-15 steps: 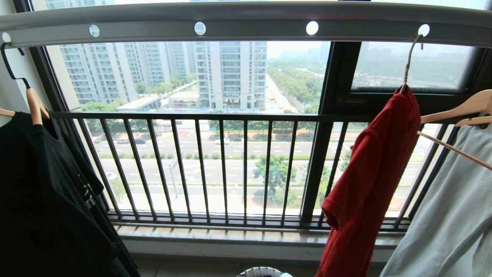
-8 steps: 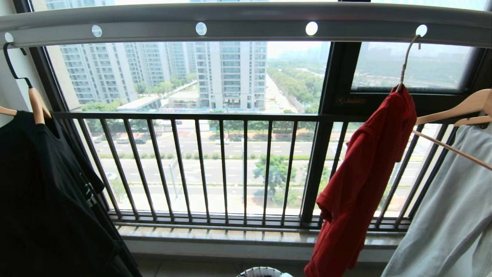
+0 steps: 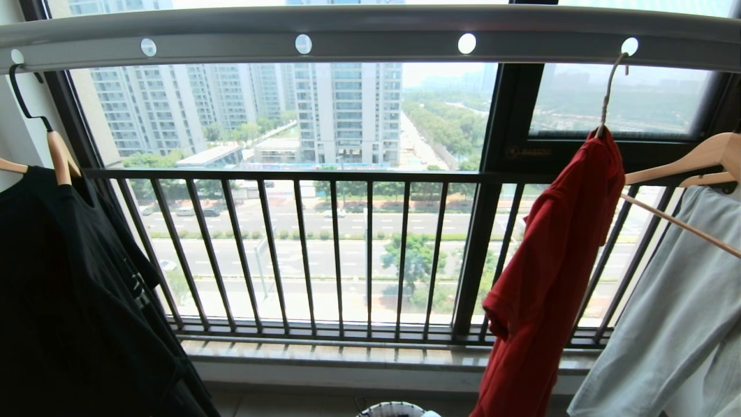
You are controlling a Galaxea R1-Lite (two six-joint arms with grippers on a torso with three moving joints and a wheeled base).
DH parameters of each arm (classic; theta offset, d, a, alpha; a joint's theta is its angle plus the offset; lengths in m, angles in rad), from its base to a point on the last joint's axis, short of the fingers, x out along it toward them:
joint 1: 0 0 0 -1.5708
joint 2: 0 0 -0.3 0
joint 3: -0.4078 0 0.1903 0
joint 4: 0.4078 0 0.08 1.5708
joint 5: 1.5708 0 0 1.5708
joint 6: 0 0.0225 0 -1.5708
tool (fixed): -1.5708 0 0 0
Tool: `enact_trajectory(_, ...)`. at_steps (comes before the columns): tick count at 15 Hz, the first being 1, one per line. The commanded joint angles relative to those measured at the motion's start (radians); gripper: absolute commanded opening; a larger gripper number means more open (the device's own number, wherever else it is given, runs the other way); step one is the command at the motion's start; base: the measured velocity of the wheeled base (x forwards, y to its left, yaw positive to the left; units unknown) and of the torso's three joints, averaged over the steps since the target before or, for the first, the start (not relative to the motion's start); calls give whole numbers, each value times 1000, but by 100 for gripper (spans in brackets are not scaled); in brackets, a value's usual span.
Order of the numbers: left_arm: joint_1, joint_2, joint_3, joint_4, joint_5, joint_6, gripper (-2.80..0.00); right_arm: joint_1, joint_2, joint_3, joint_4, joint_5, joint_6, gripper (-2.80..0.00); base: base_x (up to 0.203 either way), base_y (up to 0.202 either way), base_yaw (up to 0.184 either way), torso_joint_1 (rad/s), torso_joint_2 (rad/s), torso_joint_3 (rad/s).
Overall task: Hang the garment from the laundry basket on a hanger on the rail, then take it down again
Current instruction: Take the clothes off the clothes rack
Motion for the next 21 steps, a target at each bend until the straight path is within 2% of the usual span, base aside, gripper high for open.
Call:
enact_trajectory(1,0,0,0,-1,0,-1,-280,0,0,2,0,1,-1,-280,0,0,0,0,0,0)
enact_trajectory(21,0,1,0,-1,1,0,-280,9,0,-10,1,-9,24,-280,0,0,0,0,0,0)
